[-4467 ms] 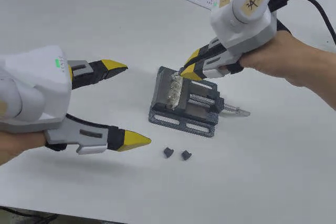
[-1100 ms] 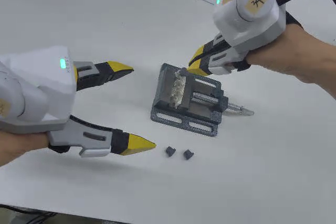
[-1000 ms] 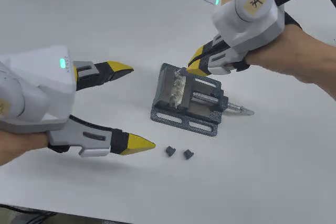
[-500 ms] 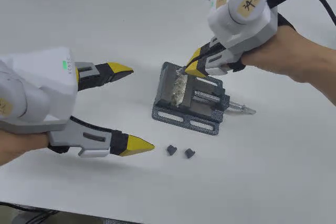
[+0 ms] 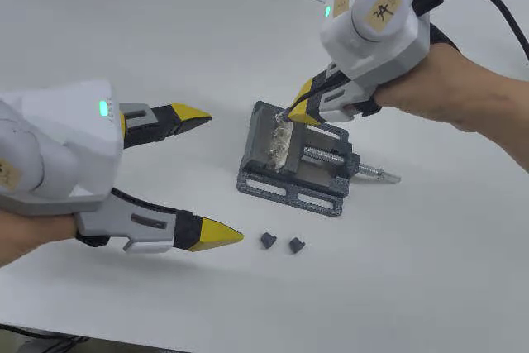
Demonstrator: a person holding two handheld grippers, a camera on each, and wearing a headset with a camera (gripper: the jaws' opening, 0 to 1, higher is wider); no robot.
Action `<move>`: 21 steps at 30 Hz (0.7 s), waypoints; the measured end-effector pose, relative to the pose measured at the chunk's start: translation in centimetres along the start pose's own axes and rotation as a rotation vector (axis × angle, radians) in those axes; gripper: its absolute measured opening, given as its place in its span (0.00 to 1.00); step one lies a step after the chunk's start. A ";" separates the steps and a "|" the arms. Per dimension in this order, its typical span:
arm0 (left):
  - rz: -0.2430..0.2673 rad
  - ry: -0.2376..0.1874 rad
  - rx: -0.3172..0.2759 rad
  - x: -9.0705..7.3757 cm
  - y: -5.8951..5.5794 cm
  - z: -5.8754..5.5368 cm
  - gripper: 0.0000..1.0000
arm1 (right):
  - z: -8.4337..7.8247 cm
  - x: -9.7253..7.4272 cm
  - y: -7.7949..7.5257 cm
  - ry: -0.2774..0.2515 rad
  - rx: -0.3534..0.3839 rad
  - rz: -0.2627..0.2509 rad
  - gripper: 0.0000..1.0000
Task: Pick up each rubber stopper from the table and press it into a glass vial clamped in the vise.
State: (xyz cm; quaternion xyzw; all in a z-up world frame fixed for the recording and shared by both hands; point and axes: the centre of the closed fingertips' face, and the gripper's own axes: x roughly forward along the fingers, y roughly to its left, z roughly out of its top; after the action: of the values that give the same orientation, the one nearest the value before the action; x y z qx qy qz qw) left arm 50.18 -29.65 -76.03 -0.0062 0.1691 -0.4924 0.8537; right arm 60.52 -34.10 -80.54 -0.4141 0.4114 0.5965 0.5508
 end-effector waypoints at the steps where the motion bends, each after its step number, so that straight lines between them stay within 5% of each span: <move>1: 0.000 0.000 0.000 0.0 0.0 0.0 0.80 | 0.0 0.0 0.0 0.001 0.002 -0.001 0.00; 21: 0.003 -0.009 0.003 0.1 0.1 0.3 0.79 | 0.2 0.2 0.0 0.032 -0.017 0.012 0.00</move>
State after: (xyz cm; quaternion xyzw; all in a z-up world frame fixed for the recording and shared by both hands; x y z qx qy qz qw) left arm 50.40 -29.68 -75.82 -0.0072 0.1645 -0.4913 0.8553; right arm 60.48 -33.83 -80.71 -0.4258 0.4175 0.5965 0.5372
